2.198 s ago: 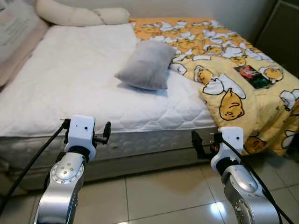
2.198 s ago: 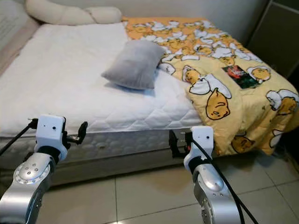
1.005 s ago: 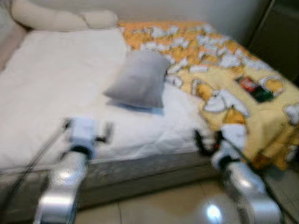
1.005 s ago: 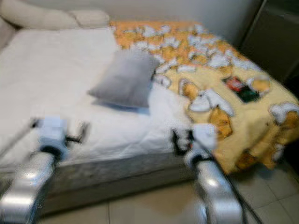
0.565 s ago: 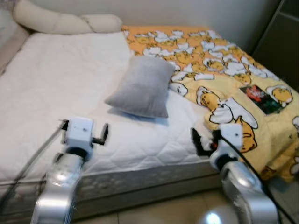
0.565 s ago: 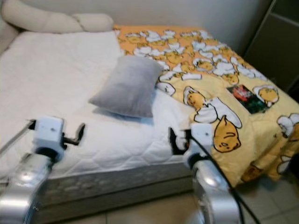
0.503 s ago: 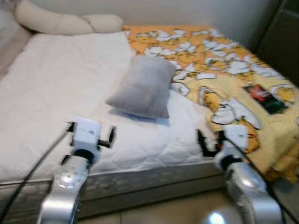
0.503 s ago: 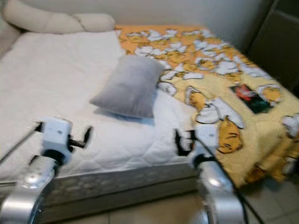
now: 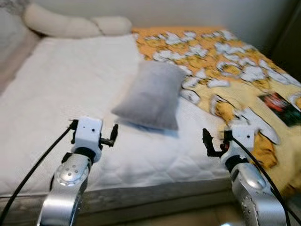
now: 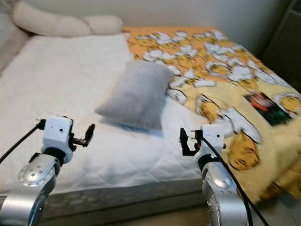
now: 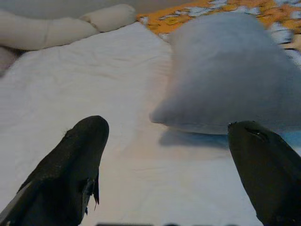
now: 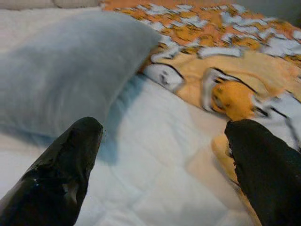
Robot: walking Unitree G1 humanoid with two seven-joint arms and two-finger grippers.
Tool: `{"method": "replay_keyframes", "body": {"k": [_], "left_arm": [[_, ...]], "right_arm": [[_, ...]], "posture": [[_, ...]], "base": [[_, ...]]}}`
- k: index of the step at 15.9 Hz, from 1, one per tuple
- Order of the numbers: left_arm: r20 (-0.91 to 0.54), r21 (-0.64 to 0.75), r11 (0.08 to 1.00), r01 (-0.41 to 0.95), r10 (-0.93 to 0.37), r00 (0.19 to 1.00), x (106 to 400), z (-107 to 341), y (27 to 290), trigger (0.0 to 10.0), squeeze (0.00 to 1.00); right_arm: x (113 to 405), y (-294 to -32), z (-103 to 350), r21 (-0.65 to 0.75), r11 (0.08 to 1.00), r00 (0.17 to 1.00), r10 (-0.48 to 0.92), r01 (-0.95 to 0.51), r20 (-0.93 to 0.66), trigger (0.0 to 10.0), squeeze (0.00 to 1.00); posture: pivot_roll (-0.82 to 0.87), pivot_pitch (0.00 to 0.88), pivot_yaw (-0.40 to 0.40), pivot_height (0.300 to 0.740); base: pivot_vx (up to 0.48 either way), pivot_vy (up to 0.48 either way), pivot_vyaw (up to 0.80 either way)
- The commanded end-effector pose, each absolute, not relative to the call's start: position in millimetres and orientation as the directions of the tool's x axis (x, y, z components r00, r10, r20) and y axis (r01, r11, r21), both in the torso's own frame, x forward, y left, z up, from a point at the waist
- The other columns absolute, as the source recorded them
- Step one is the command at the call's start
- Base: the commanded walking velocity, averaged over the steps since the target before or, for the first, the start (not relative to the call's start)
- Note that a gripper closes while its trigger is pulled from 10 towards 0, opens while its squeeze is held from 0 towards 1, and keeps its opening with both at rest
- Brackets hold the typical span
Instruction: Clean up the room
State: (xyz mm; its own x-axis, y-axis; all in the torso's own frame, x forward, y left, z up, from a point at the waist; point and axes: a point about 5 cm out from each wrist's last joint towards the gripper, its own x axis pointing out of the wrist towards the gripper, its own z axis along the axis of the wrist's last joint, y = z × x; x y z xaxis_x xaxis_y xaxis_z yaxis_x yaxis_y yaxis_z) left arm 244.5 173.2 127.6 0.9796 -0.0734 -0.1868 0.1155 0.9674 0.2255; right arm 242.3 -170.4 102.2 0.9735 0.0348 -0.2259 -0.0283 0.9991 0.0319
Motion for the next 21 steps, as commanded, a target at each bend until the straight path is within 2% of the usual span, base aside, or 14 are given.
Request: {"method": "replay_keyframes", "body": {"k": [1, 9, 11, 13, 15, 21], "left_arm": [[-0.190, 0.235, 0.967, 0.100, -0.055, 0.980, 245, 128, 179, 10.0, 0.00], [-0.182, 0.239, 0.966, 0.095, -0.051, 0.982, 249, 129, 178, 10.0, 0.00], [-0.183, 0.233, 0.969, 0.087, -0.044, 0.982, 247, 128, 178, 10.0, 0.00], [-0.186, 0.233, 0.968, 0.092, -0.049, 0.981, 247, 127, 176, 10.0, 0.00], [-0.185, 0.232, 0.968, 0.094, -0.051, 0.982, 248, 128, 176, 10.0, 0.00], [-0.184, 0.246, 0.964, 0.103, -0.058, 0.981, 248, 128, 176, 10.0, 0.00]], "right_arm": [[246, -165, 105, 0.041, 0.998, 0.976, 0.047, -0.040, -0.212, 10.0, 0.00], [250, -165, 107, 0.031, 0.998, 0.977, 0.052, -0.047, -0.206, 10.0, 0.00], [250, -162, 107, -0.070, 0.990, 0.971, 0.101, -0.118, -0.216, 10.0, 0.00], [252, -160, 109, -0.047, 0.993, 0.974, 0.099, -0.111, -0.203, 10.0, 0.00], [254, -163, 108, 0.005, 0.998, 0.977, 0.061, -0.061, -0.205, 10.0, 0.00], [257, -162, 108, 0.016, 0.997, 0.977, 0.074, -0.072, -0.201, 10.0, 0.00]], "posture": [[-0.08, 0.000, -0.030, 0.740], [-0.07, 0.000, -0.041, 0.740], [-0.08, 0.000, -0.042, 0.740], [-0.08, 0.000, -0.040, 0.740], [-0.08, 0.000, -0.038, 0.740], [-0.07, 0.000, -0.039, 0.740]], "base": [[0.319, 0.000, 0.00], [0.316, 0.000, 0.00], [0.315, 0.000, 0.00], [0.307, 0.000, 0.80], [0.122, 0.000, 0.00], [0.000, 0.000, 0.00]]}}
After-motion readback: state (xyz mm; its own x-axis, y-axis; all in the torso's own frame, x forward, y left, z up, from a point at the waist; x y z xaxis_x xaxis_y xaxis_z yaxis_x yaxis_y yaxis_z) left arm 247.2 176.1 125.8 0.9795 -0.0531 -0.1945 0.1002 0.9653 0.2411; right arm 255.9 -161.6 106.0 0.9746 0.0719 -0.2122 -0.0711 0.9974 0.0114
